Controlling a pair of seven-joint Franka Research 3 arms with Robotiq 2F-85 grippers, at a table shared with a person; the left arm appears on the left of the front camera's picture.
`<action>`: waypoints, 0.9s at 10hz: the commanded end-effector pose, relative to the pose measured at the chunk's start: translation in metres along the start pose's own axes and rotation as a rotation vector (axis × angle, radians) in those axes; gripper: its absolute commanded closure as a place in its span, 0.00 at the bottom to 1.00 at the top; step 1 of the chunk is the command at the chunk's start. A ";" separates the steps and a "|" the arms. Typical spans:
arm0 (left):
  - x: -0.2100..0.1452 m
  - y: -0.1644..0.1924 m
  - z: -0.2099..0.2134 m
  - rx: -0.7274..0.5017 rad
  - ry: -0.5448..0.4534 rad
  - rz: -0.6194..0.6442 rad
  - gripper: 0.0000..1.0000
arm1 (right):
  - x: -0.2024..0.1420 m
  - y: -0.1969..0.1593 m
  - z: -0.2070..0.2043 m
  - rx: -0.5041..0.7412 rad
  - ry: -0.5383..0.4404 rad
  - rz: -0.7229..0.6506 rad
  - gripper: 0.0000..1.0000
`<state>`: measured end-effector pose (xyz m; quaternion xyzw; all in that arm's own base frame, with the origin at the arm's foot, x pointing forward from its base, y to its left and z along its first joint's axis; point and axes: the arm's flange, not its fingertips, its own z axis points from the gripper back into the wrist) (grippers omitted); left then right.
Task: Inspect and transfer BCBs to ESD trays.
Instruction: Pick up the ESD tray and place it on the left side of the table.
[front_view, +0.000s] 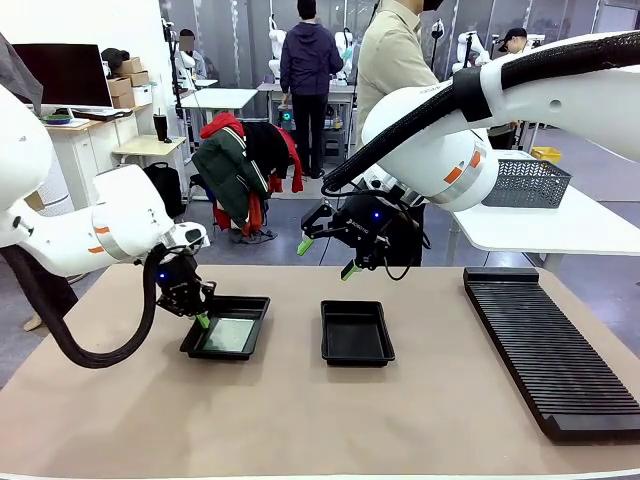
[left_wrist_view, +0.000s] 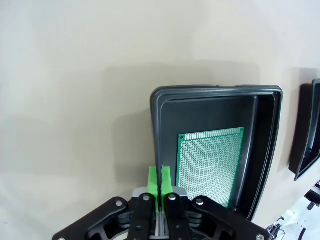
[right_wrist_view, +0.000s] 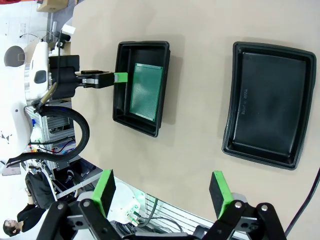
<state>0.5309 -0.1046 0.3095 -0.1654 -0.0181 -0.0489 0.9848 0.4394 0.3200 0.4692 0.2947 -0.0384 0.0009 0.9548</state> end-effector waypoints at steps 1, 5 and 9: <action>-0.017 0.012 0.016 -0.036 -0.023 -0.014 0.97 | 0.003 0.002 -0.002 -0.018 -0.008 -0.013 0.00; -0.032 0.054 0.047 -0.046 -0.077 -0.008 0.97 | 0.003 0.002 -0.002 -0.018 -0.008 -0.013 0.00; -0.045 0.118 0.075 -0.032 -0.115 0.040 0.97 | 0.003 0.002 -0.002 -0.018 -0.008 -0.013 0.00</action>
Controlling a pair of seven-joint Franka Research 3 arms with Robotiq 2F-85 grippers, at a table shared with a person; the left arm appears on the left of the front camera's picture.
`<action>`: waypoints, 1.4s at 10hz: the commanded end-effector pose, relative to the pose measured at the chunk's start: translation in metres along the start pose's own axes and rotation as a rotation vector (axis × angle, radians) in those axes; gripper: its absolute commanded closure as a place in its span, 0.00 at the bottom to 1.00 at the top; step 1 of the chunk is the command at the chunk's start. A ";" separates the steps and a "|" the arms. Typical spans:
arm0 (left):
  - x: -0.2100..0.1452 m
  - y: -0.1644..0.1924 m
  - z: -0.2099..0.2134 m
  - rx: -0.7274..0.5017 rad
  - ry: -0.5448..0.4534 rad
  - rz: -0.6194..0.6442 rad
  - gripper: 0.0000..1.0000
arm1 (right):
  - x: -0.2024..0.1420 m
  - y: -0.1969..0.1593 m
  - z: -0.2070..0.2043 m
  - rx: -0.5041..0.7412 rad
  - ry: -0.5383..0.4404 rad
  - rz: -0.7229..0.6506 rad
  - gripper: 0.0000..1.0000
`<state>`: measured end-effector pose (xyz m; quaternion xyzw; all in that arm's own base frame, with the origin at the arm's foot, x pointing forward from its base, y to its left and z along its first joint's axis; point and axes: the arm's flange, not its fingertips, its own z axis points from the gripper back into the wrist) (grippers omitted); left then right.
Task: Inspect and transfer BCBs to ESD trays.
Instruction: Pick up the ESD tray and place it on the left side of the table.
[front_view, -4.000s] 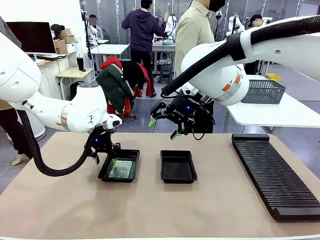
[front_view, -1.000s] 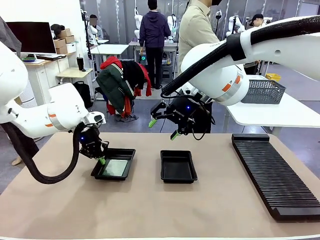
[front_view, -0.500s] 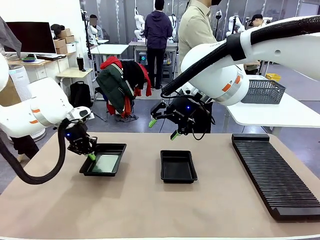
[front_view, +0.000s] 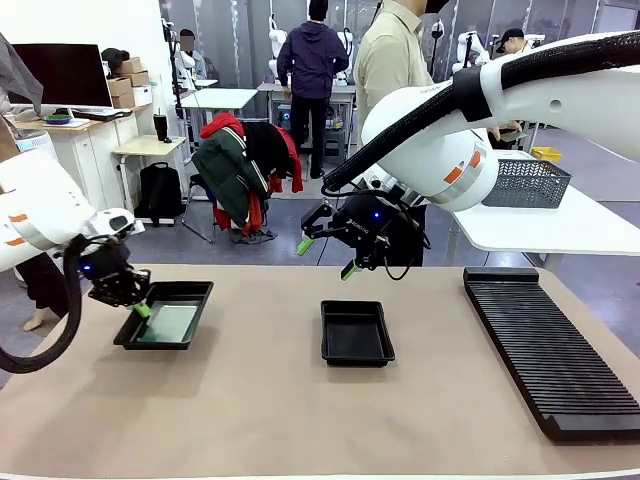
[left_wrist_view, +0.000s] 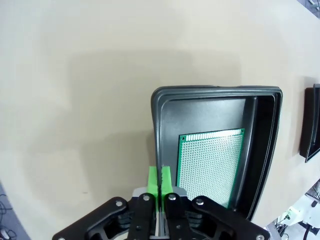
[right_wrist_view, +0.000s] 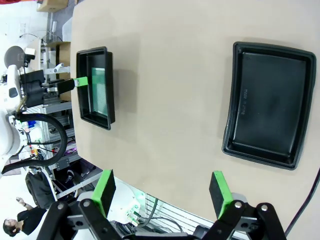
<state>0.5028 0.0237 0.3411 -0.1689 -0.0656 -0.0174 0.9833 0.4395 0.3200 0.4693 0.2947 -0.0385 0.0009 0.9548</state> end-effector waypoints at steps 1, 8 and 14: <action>-0.007 0.026 0.010 -0.024 -0.021 0.005 0.97 | 0.002 0.002 -0.002 -0.019 -0.007 -0.013 0.00; -0.009 0.079 0.012 0.041 -0.046 0.024 0.97 | 0.002 0.002 -0.002 -0.019 -0.007 -0.013 0.00; -0.014 0.090 -0.013 0.052 -0.035 0.025 0.97 | 0.002 0.002 -0.002 -0.019 -0.007 -0.013 0.00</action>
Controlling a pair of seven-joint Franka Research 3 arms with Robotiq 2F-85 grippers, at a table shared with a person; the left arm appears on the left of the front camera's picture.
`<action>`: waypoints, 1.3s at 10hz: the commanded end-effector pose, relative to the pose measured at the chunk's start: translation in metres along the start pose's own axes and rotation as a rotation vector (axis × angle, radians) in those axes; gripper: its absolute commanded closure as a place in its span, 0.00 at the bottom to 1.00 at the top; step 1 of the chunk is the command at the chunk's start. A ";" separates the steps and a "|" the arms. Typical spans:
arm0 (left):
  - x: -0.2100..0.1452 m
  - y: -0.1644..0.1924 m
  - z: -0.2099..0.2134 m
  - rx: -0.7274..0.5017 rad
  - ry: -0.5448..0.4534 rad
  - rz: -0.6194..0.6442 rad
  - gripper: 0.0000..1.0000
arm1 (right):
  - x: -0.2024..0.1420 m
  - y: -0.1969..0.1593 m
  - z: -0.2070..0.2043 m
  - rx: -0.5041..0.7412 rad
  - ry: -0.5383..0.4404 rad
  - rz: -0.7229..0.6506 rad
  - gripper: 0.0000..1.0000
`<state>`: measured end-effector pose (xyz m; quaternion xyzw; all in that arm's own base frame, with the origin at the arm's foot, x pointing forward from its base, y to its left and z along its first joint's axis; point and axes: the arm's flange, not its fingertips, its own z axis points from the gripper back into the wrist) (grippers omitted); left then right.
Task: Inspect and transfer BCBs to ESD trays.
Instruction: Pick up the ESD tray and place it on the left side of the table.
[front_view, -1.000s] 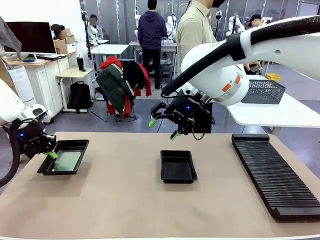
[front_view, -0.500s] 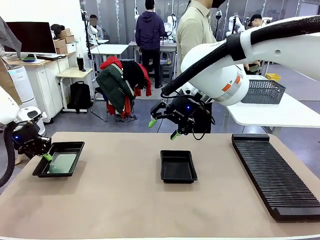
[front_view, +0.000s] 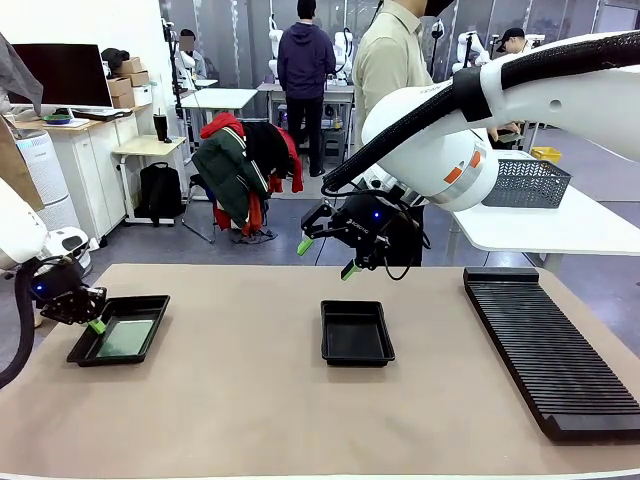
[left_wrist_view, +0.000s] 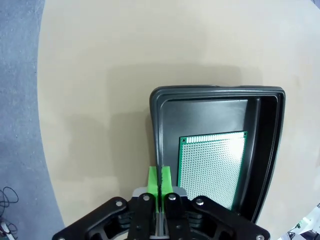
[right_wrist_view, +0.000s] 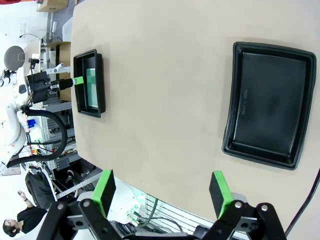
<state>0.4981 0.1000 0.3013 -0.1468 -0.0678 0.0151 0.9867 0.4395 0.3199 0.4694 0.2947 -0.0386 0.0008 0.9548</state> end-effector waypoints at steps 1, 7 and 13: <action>0.000 0.000 0.001 -0.001 0.001 0.002 0.97 | 0.002 0.002 -0.002 -0.019 -0.007 -0.013 0.00; 0.000 0.000 0.001 -0.001 0.001 0.002 0.97 | 0.002 0.002 -0.002 -0.019 -0.007 -0.013 0.00; -0.010 -0.017 0.013 0.051 -0.016 0.014 0.62 | 0.002 0.002 -0.002 -0.019 -0.007 -0.013 0.00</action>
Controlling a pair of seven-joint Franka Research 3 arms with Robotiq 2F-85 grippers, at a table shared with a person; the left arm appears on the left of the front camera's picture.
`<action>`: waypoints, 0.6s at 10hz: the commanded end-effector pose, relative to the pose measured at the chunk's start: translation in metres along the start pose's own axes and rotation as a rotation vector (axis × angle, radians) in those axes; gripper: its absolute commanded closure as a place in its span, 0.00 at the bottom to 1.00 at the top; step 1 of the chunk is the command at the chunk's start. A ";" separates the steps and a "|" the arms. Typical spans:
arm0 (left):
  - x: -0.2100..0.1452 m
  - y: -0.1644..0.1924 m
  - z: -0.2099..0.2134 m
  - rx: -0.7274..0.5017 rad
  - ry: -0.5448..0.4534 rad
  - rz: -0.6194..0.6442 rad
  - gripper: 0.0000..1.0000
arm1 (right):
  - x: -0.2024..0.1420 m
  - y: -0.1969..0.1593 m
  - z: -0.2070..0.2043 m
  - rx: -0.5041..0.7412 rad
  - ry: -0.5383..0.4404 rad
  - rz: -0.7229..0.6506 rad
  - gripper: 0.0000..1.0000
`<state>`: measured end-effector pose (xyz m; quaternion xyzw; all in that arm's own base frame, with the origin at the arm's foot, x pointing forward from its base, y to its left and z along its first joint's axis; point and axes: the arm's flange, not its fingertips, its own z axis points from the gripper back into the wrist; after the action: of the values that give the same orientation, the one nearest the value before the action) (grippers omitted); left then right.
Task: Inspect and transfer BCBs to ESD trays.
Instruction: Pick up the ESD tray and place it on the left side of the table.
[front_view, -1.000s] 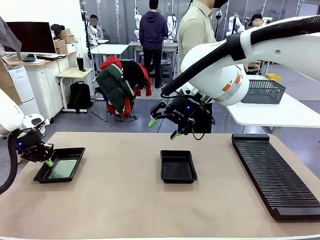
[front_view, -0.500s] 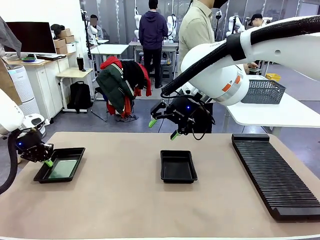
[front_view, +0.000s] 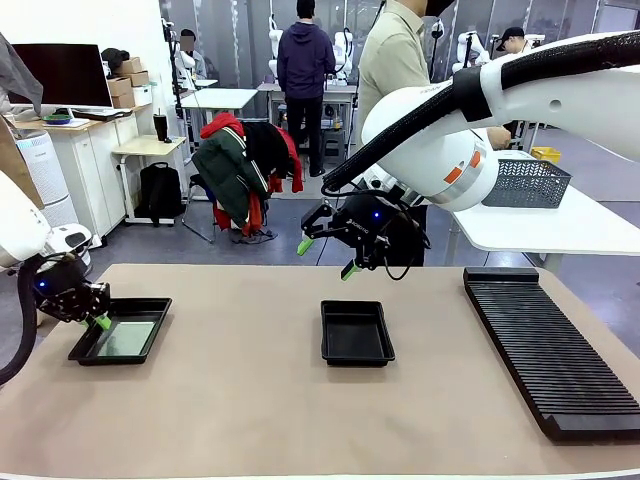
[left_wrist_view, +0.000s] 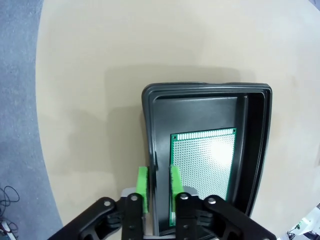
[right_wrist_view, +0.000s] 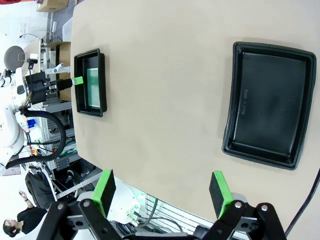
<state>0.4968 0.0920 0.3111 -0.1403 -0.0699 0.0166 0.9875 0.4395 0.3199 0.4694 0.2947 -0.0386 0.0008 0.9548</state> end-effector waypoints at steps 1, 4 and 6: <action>-0.011 -0.010 0.011 0.053 -0.012 0.016 0.78 | 0.002 0.002 -0.002 -0.019 -0.007 -0.013 0.00; -0.017 -0.032 0.035 0.123 -0.003 0.013 0.27 | 0.002 0.002 -0.002 -0.019 -0.007 -0.013 0.00; -0.018 -0.053 0.054 0.177 0.039 -0.027 0.11 | 0.002 0.002 -0.002 -0.019 -0.007 -0.013 0.00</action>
<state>0.4796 0.0658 0.3637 -0.0697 -0.0680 0.0145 0.9951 0.4395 0.3200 0.4693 0.2947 -0.0385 0.0008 0.9548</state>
